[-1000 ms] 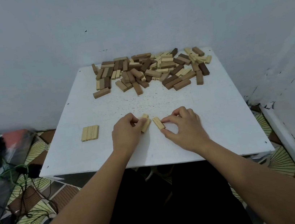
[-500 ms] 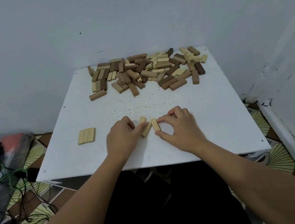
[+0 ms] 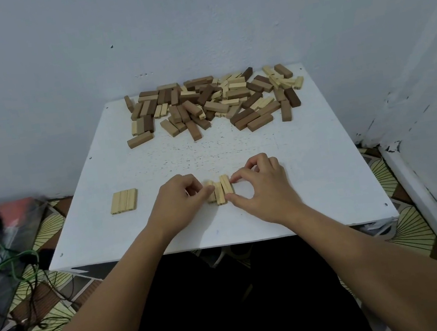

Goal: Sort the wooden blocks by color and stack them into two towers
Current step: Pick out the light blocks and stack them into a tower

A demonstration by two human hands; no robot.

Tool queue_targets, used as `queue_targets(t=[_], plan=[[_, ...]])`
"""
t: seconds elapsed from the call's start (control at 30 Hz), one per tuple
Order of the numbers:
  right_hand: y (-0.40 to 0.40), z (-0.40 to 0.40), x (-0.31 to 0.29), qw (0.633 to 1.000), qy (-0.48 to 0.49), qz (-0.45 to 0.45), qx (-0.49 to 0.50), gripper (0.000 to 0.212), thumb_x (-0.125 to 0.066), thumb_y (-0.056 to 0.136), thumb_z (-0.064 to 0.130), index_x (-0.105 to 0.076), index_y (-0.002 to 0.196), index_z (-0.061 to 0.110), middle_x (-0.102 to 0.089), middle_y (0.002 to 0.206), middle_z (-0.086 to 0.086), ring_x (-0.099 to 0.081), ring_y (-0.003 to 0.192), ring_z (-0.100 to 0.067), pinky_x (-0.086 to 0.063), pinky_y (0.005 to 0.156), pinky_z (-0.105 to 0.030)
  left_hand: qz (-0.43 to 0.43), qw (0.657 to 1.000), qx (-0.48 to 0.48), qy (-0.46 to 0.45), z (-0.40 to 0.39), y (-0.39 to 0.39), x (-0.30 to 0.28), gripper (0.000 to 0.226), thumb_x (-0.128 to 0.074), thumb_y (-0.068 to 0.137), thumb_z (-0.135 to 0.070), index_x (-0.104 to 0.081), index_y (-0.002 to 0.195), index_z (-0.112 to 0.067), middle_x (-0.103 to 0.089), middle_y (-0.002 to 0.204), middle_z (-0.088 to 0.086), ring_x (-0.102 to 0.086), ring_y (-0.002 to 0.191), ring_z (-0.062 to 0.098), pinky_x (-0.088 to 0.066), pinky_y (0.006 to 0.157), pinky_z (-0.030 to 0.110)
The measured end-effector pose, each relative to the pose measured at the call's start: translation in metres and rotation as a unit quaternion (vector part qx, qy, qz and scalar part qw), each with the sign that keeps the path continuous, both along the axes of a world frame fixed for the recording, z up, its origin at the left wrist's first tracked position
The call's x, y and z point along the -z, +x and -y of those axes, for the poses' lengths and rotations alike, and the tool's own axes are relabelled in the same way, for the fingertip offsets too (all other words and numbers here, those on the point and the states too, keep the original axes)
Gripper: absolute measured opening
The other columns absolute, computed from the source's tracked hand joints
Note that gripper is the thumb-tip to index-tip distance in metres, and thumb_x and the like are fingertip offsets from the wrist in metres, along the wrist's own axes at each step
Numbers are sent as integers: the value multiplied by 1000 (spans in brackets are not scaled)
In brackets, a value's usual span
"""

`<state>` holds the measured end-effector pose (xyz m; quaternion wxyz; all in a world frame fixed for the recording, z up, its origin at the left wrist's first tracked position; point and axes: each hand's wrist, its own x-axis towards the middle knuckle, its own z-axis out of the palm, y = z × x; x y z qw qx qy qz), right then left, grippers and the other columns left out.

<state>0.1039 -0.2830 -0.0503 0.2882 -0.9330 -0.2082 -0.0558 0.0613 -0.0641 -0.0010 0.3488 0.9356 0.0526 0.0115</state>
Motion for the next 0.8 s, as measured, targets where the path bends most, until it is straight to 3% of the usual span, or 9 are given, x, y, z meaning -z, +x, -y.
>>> queue_targets(t=[0.03, 0.1, 0.17, 0.2, 0.4, 0.6, 0.7, 0.8], plan=[[0, 0, -1, 1000, -3, 0, 1, 50, -65, 83, 70, -64, 123, 41, -34, 116, 10, -35, 104, -13, -33, 98, -31, -12, 999, 1, -30, -2, 1, -3, 25, -80, 87, -44, -66, 88, -23, -63, 88, -2, -54, 78, 10, -44, 70, 28], [-1, 1, -3, 1000, -16, -9, -8, 62, -63, 83, 72, -56, 137, 42, -32, 118, 10, -33, 107, -13, -32, 101, -31, -88, 992, 17, -87, -8, 4, -10, 52, -91, 75, -46, -60, 113, -29, -60, 101, -1, -53, 83, 12, -45, 75, 29], [0, 1, -5, 999, -34, -29, -26, 74, -61, 83, 72, -45, 149, 43, -31, 122, 11, -31, 113, -13, -28, 105, -31, -151, 985, 49, -70, -11, 8, -14, 81, -97, 64, -48, -54, 131, -37, -57, 109, -3, -54, 89, 12, -43, 77, 28], [0, 2, -6, 998, -44, -37, -35, 78, -60, 83, 72, -41, 152, 44, -31, 125, 10, -30, 117, -14, -26, 108, -32, -157, 984, 63, -54, -11, 10, -13, 84, -98, 62, -48, -56, 134, -37, -56, 109, -5, -54, 90, 11, -42, 76, 27], [3, 5, -8, 997, -29, -61, -45, 62, -65, 84, 67, -52, 141, 48, -31, 122, 14, -29, 118, -12, -26, 109, -31, -102, 990, 49, -81, -11, 6, 3, 60, -98, 62, -41, -74, 117, -39, -58, 100, -6, -52, 89, 10, -41, 77, 27], [4, 4, -10, 996, -10, -76, -35, 64, -70, 72, 81, -60, 128, 51, -35, 120, 14, -28, 118, -10, -24, 103, -27, -98, 989, 47, -103, -10, 6, 3, 54, -98, 64, -38, -76, 112, -38, -59, 93, -8, -50, 79, 2, -39, 74, 24], [2, 4, -13, 996, -2, -85, -31, 66, -66, 73, 84, -61, 129, 50, -36, 121, 14, -28, 118, -9, -25, 104, -28, -109, 988, 47, -94, -9, 7, 1, 66, -98, 64, -39, -71, 124, -39, -59, 95, -8, -50, 82, 9, -39, 73, 24], [4, 4, -14, 995, 16, -99, -18, 53, -55, 87, 66, -59, 136, 46, -38, 122, 14, -32, 121, -12, -28, 113, -35, -131, 988, 43, -74, -9, 3, -3, 92, -98, 63, -44, -51, 143, -43, -59, 107, -8, -53, 91, 9, -39, 76, 22]])
